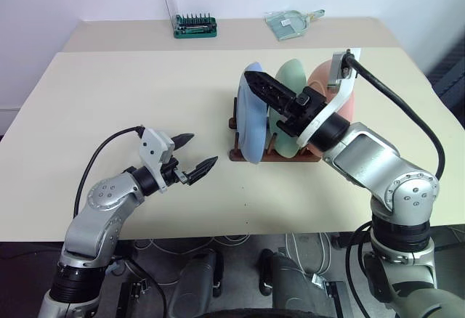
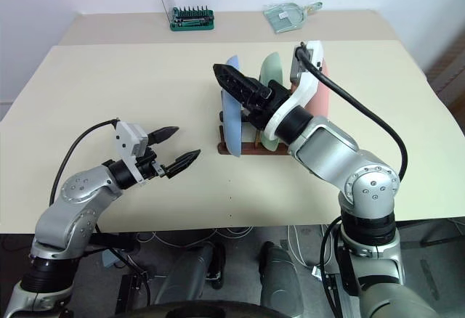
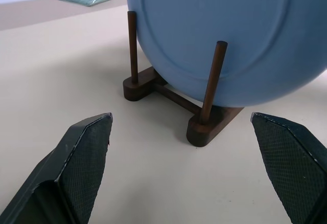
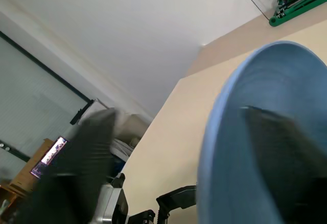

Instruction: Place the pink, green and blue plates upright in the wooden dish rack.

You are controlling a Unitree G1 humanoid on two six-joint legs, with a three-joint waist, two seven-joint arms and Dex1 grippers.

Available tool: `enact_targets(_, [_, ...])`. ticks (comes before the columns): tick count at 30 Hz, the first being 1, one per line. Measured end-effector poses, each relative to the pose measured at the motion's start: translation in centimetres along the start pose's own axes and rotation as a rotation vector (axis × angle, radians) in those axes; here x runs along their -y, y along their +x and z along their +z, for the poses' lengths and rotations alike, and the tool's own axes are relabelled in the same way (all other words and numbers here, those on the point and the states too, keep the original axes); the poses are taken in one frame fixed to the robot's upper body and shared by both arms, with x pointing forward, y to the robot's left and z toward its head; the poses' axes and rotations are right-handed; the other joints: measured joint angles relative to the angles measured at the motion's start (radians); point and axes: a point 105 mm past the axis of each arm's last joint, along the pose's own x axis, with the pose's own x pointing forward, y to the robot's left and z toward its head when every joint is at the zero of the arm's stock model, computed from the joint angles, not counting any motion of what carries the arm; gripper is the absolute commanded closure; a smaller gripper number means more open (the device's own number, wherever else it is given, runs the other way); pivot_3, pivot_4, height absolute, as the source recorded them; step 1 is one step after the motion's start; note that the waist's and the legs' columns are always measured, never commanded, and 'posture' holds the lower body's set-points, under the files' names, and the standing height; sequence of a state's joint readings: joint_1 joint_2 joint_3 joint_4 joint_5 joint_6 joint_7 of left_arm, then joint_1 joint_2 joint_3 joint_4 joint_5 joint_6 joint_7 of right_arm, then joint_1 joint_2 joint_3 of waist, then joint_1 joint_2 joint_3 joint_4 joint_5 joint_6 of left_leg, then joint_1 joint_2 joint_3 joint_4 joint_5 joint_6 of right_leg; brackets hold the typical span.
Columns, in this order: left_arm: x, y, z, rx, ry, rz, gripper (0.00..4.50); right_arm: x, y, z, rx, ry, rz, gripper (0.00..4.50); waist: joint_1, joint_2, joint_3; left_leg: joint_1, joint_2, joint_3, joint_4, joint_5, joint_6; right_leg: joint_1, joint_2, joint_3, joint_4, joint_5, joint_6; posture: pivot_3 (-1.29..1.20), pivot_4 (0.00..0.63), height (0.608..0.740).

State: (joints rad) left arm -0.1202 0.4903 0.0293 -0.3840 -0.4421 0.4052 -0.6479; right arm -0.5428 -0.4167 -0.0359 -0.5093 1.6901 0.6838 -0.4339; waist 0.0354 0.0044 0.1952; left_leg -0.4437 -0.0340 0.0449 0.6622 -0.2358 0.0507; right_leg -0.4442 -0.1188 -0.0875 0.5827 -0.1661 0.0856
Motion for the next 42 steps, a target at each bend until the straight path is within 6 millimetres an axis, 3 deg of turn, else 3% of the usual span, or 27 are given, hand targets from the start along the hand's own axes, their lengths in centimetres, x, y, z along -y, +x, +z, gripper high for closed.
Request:
enact_targets(8, [0.0,0.0,0.0,-0.001,-0.001,-0.002,0.0,-0.1,-0.2,1.1,-0.009,-0.193,0.008,0.06,0.001,0.0,0.0,0.0,0.0,0.0,0.0,0.0,0.0,0.0,0.0,0.0,-0.001,0.0,0.0,0.0,0.15,0.74])
enact_targets(16, [0.2,0.2,-0.1,0.0,-0.003,-0.01,0.0,-1.9,-1.0,2.4,-0.038,-0.497,0.124,0.06,0.003,0.0,0.0,-0.001,0.0,0.001,0.0,-0.001,0.001,0.0,0.0,-0.001,-0.002,0.0,0.0,0.0,0.15,0.74])
enact_targets(18, [0.2,0.2,-0.1,0.0,-0.003,-0.009,0.0,-2.0,-1.9,3.9,-0.025,-0.624,0.138,0.06,0.008,0.0,0.0,-0.003,0.0,0.001,0.0,-0.001,0.001,0.0,0.0,-0.002,-0.004,0.0,0.001,0.0,0.15,0.74])
enact_targets(21, [0.1,0.1,-0.3,-0.002,-0.008,-0.004,0.0,-2.2,-5.1,9.0,0.094,-0.806,0.131,0.06,0.009,-0.001,0.0,-0.003,0.0,0.002,0.0,-0.002,0.004,0.001,0.0,-0.002,-0.006,0.0,0.001,0.0,0.15,0.74])
enact_targets(22, [0.0,0.0,-0.4,-0.005,-0.009,0.002,0.0,-1.7,-6.1,9.9,0.105,-0.83,0.109,0.06,0.008,-0.002,0.0,-0.002,0.0,0.002,0.0,-0.003,0.005,0.002,0.0,-0.002,-0.006,-0.001,0.001,0.0,0.15,0.74])
enact_targets(25, [-0.4,-0.2,-0.8,-0.016,-0.005,0.018,0.0,2.3,-9.8,11.6,0.083,-0.849,-0.026,0.06,0.006,-0.002,-0.001,-0.002,0.0,0.004,0.0,-0.003,0.007,0.002,-0.001,-0.002,-0.007,0.0,0.001,0.0,0.15,0.74])
enact_targets(28, [-0.9,-0.2,-1.0,-0.019,-0.004,0.033,0.0,5.2,-12.2,11.5,0.047,-0.848,-0.106,0.06,0.004,-0.002,0.0,0.0,0.001,0.006,0.0,-0.003,0.007,0.001,-0.002,0.0,-0.005,0.001,0.003,0.0,0.15,0.74])
enact_targets(30, [-1.9,-0.8,-1.3,-0.029,0.002,0.075,0.0,8.4,-14.6,11.7,0.025,-0.84,-0.235,0.06,0.004,-0.002,0.0,0.0,0.004,0.006,0.001,-0.003,0.005,0.002,-0.001,-0.001,-0.005,0.0,0.003,0.0,0.15,0.74])
enact_targets(34, [-3.8,-2.8,-2.6,-0.083,-0.004,0.168,0.0,14.3,-18.8,9.7,-0.059,-0.766,-0.424,0.06,0.002,0.0,0.0,0.001,0.005,0.008,0.001,-0.004,0.004,0.001,-0.001,-0.001,-0.005,0.0,0.004,0.0,0.15,0.74])
enact_targets(38, [-3.9,-4.1,-3.7,-0.12,-0.006,0.196,0.0,17.2,-20.2,7.6,-0.11,-0.74,-0.489,0.06,0.0,0.001,0.0,0.001,0.007,0.009,0.001,-0.005,0.002,0.0,-0.001,-0.001,-0.005,0.0,0.003,0.0,0.15,0.74])
enact_targets(42, [-4.0,-4.6,-4.2,-0.135,-0.016,0.215,0.0,18.5,-19.8,6.2,-0.153,-0.749,-0.495,0.06,0.003,0.002,0.0,0.001,0.008,0.01,0.001,-0.005,0.001,-0.001,-0.001,-0.001,-0.005,0.001,0.003,0.0,0.15,0.74])
